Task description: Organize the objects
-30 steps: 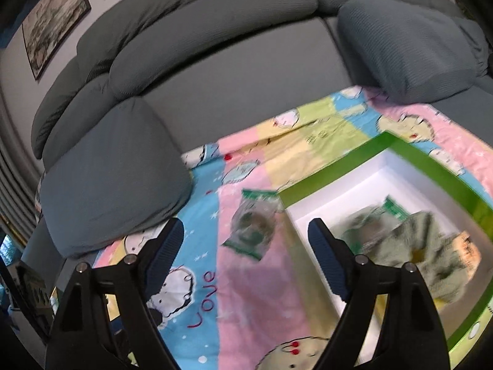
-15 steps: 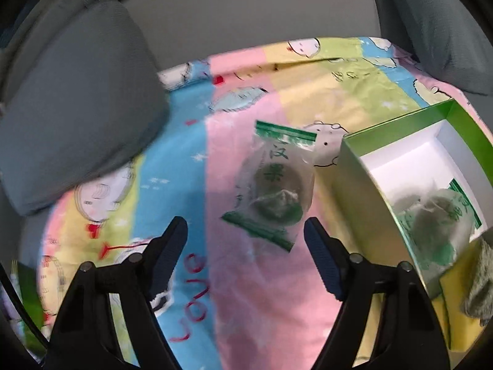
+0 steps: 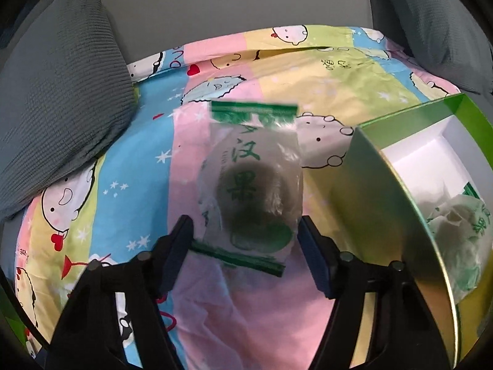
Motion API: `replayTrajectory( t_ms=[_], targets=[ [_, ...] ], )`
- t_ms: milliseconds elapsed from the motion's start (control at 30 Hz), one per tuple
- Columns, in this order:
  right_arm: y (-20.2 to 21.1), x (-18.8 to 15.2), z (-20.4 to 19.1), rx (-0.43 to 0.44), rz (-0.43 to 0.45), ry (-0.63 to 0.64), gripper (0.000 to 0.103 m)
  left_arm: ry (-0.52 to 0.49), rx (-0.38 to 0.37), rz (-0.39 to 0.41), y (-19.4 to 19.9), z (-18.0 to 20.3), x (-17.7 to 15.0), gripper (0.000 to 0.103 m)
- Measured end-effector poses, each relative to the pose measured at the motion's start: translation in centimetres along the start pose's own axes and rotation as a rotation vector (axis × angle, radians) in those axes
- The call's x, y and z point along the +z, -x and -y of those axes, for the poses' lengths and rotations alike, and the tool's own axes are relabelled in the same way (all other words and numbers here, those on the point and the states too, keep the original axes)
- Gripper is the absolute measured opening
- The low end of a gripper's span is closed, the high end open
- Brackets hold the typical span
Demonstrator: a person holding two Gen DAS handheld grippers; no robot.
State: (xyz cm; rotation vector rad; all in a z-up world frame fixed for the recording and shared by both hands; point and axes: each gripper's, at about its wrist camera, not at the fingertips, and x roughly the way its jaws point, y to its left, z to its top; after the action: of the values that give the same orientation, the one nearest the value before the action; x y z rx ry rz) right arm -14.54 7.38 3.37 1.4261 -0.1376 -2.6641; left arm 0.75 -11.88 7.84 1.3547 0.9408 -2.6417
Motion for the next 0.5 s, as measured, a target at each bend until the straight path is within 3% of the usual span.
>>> replayTrajectory(
  t_ms=[133, 267, 400, 500],
  targets=[
    [0.0, 0.0, 0.2, 0.026, 0.002, -0.015, 0.051, 0.02, 0.003, 0.004, 0.1, -0.6, 0.2, 0.076],
    [0.9, -0.6, 0.1, 0.072, -0.012, -0.019, 0.051, 0.036, 0.008, 0.009, 0.2, -1.2, 0.5, 0.076],
    [2.2, -2.1, -1.0, 0.1, -0.025, 0.05, 0.051, 0.055, 0.012, 0.008, 0.2, -1.7, 0.7, 0.076],
    [3.5, -3.8, -2.2, 0.13, -0.083, 0.123, 0.051, 0.062, 0.014, 0.008, 0.3, -2.0, 0.7, 0.076]
  ],
)
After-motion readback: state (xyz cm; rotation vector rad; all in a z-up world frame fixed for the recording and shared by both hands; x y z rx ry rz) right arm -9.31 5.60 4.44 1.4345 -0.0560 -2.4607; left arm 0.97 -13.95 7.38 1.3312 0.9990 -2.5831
